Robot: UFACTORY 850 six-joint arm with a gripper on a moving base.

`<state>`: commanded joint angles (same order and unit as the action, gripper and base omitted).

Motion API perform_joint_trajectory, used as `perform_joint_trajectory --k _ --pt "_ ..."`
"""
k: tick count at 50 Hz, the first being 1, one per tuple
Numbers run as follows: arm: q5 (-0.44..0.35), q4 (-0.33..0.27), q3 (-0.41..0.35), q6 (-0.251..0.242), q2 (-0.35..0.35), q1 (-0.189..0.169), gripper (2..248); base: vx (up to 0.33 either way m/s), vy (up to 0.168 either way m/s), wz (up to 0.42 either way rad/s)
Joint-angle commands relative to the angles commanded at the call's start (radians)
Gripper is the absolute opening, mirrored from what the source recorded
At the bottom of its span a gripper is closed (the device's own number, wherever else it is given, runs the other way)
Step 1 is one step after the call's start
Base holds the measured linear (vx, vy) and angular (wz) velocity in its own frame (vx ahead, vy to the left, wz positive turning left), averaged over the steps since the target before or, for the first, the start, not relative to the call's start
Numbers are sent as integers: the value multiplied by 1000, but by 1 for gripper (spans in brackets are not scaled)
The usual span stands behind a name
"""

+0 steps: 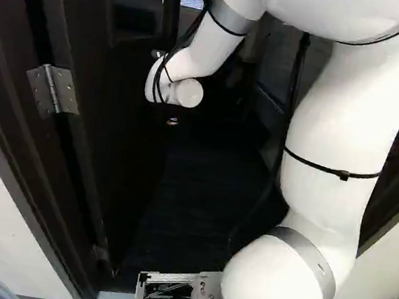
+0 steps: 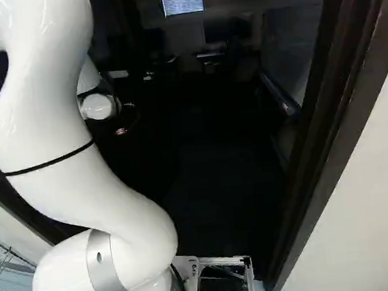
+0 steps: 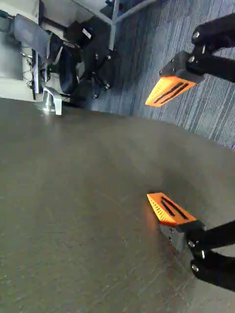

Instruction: Open the door and move inside

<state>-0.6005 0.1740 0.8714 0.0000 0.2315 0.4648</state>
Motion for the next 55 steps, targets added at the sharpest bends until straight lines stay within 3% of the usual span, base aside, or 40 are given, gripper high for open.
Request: perform_joint_trajectory --k 55 --pt "0 0 173 0 147 95 247 0 0 0"
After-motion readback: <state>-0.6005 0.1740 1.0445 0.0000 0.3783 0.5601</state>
